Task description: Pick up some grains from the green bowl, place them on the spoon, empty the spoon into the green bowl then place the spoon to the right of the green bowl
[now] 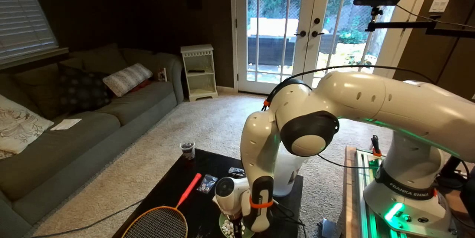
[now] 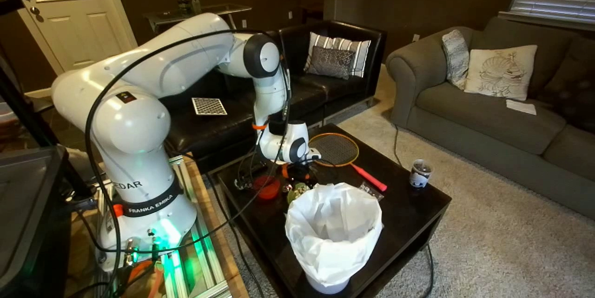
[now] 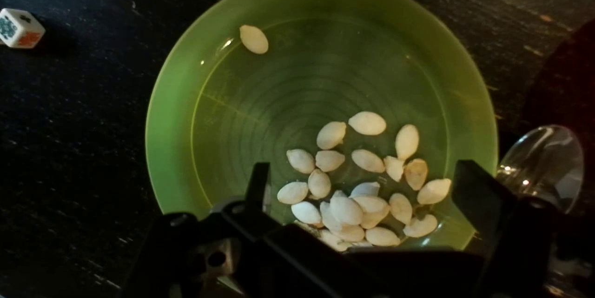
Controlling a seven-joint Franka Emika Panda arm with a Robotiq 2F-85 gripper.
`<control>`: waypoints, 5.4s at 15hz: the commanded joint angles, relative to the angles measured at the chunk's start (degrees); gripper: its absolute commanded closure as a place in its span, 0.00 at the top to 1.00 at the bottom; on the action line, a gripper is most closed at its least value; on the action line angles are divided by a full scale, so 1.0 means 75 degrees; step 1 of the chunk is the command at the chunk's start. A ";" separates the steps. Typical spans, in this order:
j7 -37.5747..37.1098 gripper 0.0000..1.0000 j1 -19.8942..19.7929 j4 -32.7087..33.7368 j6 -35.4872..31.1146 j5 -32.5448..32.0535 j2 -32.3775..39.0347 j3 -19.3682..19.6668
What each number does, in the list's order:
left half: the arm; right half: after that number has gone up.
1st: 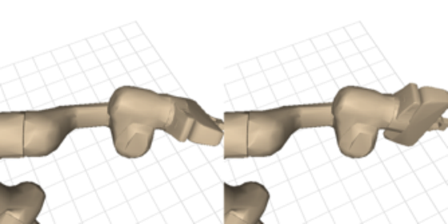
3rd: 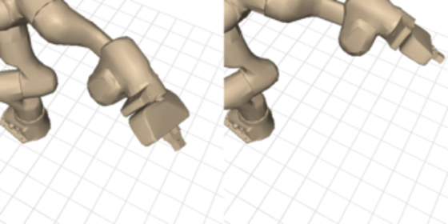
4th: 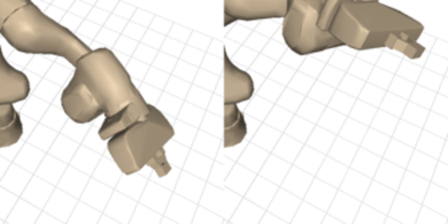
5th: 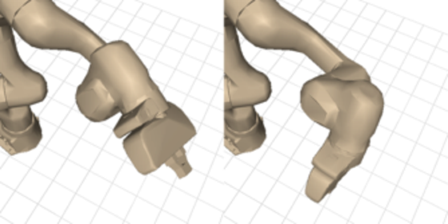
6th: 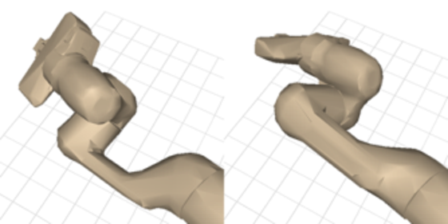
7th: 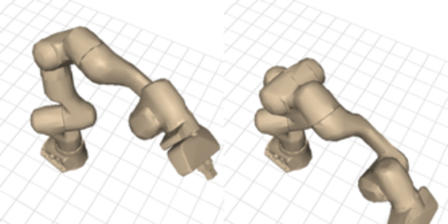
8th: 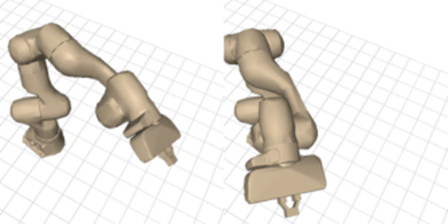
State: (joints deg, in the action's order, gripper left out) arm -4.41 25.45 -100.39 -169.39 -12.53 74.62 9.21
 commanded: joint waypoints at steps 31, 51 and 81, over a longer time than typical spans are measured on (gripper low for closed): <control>0.0003 0.01 -0.0249 0.0246 0.0064 0.0092 0.0060 -0.0305; 0.1022 0.01 -0.0648 -0.0179 0.0564 -0.0043 -0.0342 -0.1366; 0.1004 0.93 -0.0552 0.1681 0.0269 0.0054 0.0776 -0.1495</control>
State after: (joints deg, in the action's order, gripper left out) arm 2.34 21.65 -92.36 -168.29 -12.52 77.10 -1.73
